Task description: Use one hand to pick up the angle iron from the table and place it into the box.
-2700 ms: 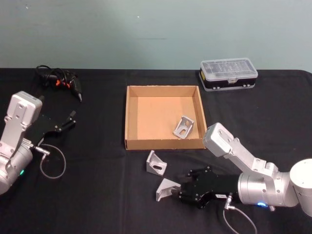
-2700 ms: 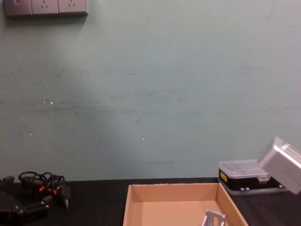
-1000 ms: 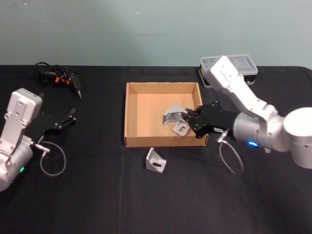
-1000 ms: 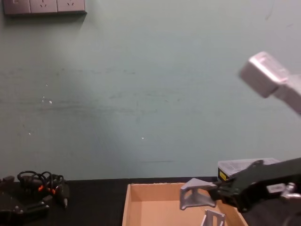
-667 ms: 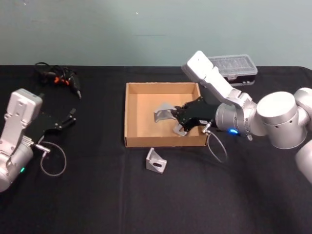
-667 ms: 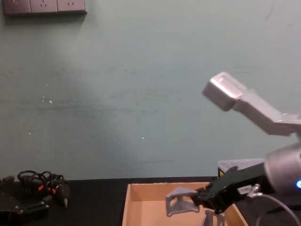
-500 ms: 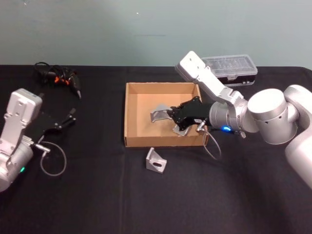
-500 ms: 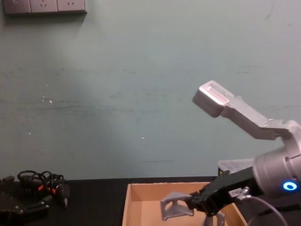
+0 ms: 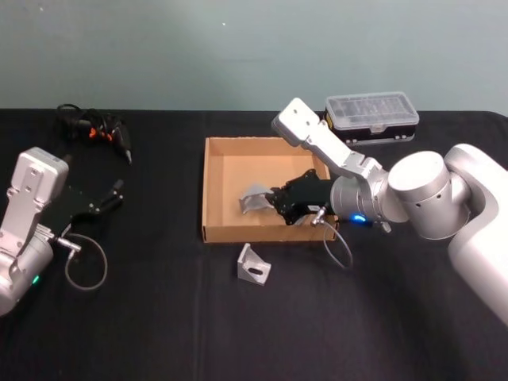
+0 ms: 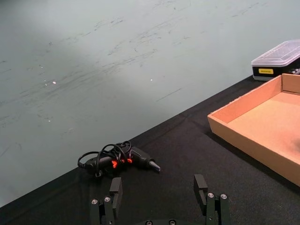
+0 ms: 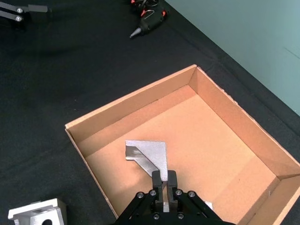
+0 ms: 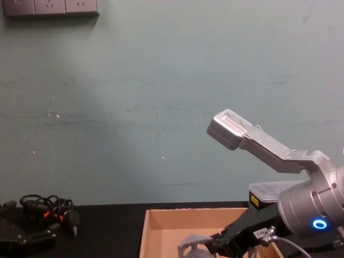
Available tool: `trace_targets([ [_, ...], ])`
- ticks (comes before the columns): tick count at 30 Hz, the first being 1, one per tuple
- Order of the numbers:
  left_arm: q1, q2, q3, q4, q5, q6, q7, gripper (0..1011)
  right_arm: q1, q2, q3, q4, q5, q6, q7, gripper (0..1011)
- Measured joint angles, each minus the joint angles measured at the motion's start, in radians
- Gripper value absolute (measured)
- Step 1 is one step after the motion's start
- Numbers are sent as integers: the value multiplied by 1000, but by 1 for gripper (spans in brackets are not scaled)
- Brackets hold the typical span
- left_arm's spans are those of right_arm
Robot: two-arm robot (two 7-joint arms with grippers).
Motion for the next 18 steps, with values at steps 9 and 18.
trace_targets([
  [9,0,0,0,0,0,0,0,1000,-7,-5,11,7,-10,-2,12,110],
  [18,0,0,0,0,0,0,0,1000,-17,-6,26,1,-14,-17,11,372],
])
